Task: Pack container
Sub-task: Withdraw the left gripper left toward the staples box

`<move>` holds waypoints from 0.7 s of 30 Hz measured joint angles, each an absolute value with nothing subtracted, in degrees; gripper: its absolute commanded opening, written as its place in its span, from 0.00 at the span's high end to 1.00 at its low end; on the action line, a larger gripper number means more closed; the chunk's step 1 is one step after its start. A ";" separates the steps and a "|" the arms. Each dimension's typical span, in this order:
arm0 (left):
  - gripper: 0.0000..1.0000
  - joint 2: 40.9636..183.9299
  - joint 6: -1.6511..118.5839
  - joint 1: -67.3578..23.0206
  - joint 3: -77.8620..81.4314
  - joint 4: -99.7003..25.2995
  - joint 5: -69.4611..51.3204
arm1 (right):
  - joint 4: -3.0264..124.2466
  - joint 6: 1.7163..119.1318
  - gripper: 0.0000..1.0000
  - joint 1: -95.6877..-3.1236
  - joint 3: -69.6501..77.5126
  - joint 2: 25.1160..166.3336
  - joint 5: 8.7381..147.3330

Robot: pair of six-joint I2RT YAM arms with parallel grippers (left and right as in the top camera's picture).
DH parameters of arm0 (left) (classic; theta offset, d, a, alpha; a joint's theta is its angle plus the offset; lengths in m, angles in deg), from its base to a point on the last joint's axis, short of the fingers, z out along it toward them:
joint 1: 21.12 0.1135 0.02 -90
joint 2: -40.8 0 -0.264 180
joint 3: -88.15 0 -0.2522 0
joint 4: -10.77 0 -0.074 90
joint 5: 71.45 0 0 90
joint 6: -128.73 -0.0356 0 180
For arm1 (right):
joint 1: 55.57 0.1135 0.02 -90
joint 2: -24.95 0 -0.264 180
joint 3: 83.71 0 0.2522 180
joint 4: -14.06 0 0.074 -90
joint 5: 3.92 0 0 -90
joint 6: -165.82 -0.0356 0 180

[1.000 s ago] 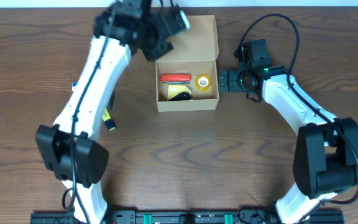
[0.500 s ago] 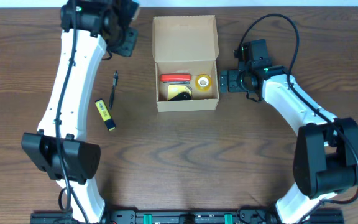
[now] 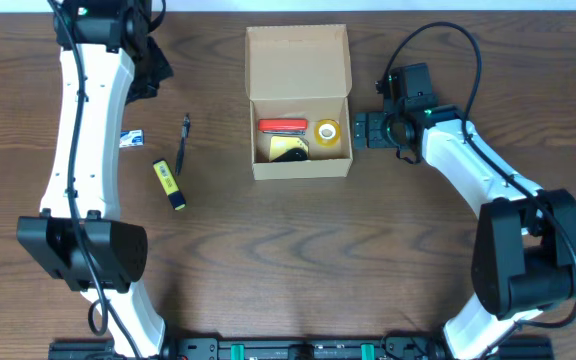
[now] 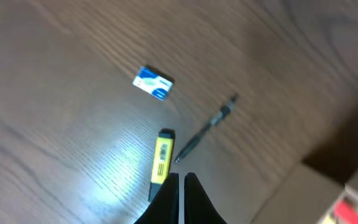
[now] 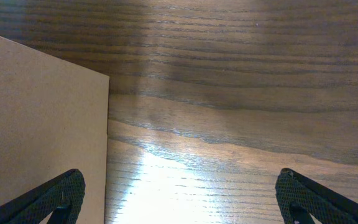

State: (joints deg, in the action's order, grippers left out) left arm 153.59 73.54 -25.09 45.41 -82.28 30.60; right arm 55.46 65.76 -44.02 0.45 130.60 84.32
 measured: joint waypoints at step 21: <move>0.94 153.59 99.28 -13.85 32.03 -66.85 32.15 | 55.46 65.76 0.01 -44.02 0.45 130.60 84.32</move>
State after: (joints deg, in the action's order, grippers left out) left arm 153.59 99.28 -13.85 32.03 -66.85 32.15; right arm 55.46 65.76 -44.02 0.45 130.60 84.32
